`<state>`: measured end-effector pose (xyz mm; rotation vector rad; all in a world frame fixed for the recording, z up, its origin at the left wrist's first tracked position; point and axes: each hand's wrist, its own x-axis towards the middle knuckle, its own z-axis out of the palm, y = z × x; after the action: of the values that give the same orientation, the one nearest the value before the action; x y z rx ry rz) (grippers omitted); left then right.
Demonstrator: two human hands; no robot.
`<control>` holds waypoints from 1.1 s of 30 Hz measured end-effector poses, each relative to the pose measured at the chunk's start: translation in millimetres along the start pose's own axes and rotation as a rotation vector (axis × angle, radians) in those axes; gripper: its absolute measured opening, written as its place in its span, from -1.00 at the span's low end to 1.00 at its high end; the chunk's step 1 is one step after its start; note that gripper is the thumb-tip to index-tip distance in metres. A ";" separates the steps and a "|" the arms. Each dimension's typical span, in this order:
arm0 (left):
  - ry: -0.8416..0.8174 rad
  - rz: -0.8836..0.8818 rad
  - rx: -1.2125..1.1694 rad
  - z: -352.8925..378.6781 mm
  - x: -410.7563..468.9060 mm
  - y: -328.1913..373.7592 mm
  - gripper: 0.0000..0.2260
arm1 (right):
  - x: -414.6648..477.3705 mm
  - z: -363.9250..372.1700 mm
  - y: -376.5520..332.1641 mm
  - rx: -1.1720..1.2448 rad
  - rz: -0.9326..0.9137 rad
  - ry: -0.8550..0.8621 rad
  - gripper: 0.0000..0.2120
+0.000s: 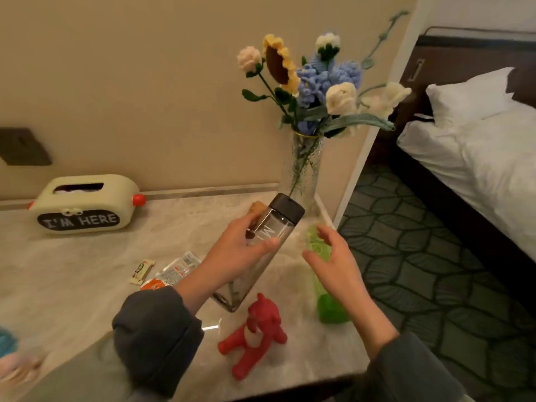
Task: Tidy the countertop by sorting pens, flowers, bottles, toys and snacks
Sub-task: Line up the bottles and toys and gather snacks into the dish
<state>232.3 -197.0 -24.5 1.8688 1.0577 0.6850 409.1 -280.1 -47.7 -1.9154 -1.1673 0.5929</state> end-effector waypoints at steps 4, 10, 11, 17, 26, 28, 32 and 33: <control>0.088 0.027 -0.103 28.2 12.9 14.1 -0.33 | -6.5 -12.5 19.8 -0.323 -0.014 0.001 -0.32; 0.141 0.071 -0.102 47.4 18.7 16.7 -0.33 | -25.1 -7.6 47.9 -0.395 0.146 -0.194 0.09; 0.147 0.072 -0.106 47.3 19.5 14.3 -0.33 | -26.9 -6.6 49.5 -0.399 0.137 -0.201 0.09; 0.215 0.067 -0.125 27.9 19.3 5.9 -0.32 | -25.0 -13.7 24.8 -0.187 0.058 -0.091 -0.11; 0.440 0.023 -0.148 -30.0 29.1 -7.6 -0.38 | 30.5 2.3 -54.5 -0.120 -0.191 -0.116 -0.24; 0.480 0.017 -0.145 -42.4 34.7 -14.2 -0.38 | 50.1 12.0 -73.8 -0.180 -0.245 -0.121 -0.24; 0.528 0.007 -0.155 -62.9 52.5 -21.0 -0.35 | 83.4 25.3 -106.9 -0.229 -0.324 -0.097 -0.31; 0.538 0.007 -0.152 -68.5 57.7 -22.3 -0.35 | 91.3 28.5 -114.0 -0.220 -0.342 -0.075 -0.34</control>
<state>198.6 -112.6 -8.4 1.5921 1.2868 1.2814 372.7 -159.0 30.8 -1.8236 -1.6218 0.3643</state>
